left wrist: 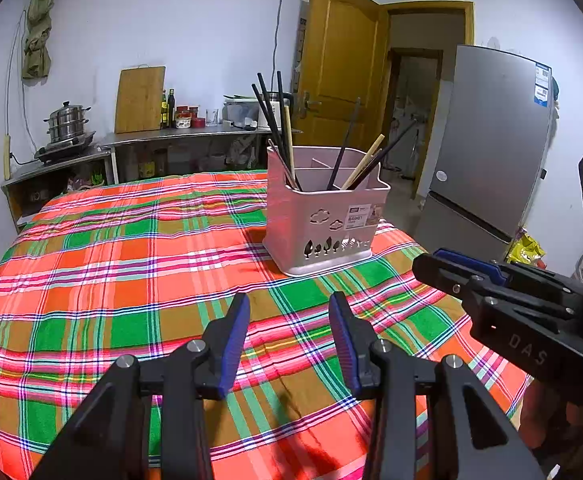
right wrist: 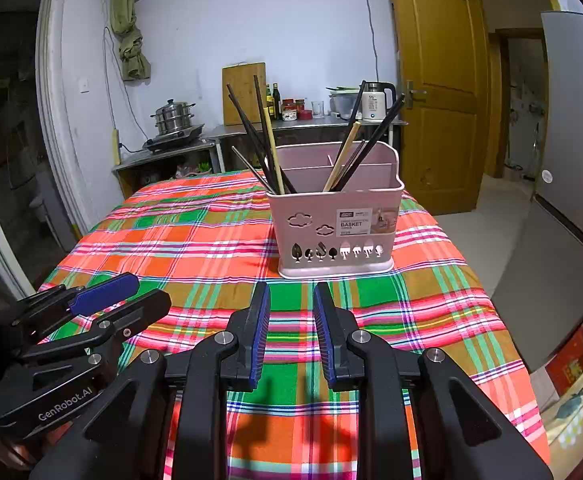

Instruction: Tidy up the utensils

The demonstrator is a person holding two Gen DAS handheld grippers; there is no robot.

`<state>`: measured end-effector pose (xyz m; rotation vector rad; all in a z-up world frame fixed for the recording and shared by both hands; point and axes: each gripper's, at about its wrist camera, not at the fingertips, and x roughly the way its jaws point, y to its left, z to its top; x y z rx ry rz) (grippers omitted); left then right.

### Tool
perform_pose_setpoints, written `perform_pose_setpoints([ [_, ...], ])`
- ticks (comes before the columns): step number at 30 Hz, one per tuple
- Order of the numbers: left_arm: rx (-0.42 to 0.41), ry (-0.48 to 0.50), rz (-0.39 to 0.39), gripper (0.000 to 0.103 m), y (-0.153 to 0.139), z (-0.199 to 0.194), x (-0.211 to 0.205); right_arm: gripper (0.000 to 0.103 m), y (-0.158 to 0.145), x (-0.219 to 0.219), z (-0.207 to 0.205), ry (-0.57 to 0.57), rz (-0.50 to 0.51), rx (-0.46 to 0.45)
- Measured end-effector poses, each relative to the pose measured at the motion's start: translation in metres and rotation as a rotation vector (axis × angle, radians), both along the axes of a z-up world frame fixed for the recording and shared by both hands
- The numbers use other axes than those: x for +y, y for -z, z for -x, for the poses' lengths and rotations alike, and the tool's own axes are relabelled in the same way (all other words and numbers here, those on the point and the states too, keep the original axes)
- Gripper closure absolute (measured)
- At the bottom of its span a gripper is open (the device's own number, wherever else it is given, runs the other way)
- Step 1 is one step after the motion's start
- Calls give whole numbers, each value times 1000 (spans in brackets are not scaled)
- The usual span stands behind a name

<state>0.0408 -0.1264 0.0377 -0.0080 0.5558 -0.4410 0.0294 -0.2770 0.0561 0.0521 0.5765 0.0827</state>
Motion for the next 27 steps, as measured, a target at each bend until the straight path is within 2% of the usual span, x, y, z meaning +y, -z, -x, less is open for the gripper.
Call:
perform_pose_setpoints([
  [27, -7, 16, -14, 60, 0, 1, 2, 80, 1, -1, 0, 0, 4, 5],
])
